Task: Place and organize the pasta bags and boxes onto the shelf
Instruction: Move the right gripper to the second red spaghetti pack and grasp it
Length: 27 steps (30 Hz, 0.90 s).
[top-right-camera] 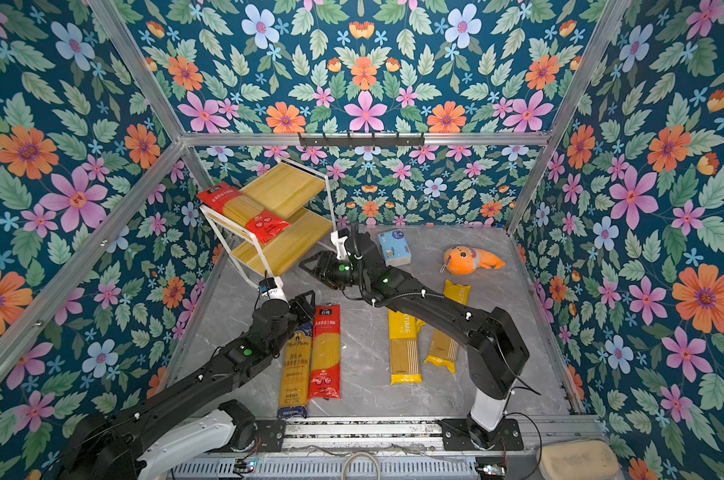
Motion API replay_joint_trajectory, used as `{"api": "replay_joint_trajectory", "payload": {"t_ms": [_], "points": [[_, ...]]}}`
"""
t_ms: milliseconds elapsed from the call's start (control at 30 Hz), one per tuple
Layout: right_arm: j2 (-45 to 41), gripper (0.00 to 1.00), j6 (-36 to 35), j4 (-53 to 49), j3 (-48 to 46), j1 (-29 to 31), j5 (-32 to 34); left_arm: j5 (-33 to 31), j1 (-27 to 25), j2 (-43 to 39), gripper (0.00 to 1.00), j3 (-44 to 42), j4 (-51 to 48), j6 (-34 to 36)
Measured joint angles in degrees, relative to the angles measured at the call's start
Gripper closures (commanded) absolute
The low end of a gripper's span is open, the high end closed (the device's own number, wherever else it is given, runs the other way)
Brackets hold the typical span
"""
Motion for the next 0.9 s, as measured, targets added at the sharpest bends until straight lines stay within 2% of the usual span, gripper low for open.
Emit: {"api": "replay_joint_trajectory", "payload": {"t_ms": [167, 333, 433, 633, 900], "points": [[-5.9, 0.49, -3.3, -2.9, -12.3, 0.1, 5.9, 0.9, -0.7, -0.1, 0.44, -0.9, -6.4, 0.2], [-4.7, 0.49, -6.2, -7.6, -16.7, 1.4, 10.7, 2.3, -0.8, -0.2, 0.34, -2.6, -10.1, 0.0], [-0.4, 0.49, -7.5, -9.3, -16.0, 3.6, 11.8, 3.1, -0.8, 1.4, 0.27, -2.5, -11.7, 0.0], [6.4, 0.49, -8.7, -12.7, -12.9, 6.0, 13.3, 3.3, -0.9, 2.9, 0.2, -2.2, -14.6, 0.0], [13.8, 0.48, -10.0, -14.4, -7.6, 6.1, 13.0, 2.3, -0.9, 3.3, 0.15, -2.0, -16.1, 1.0]]}}
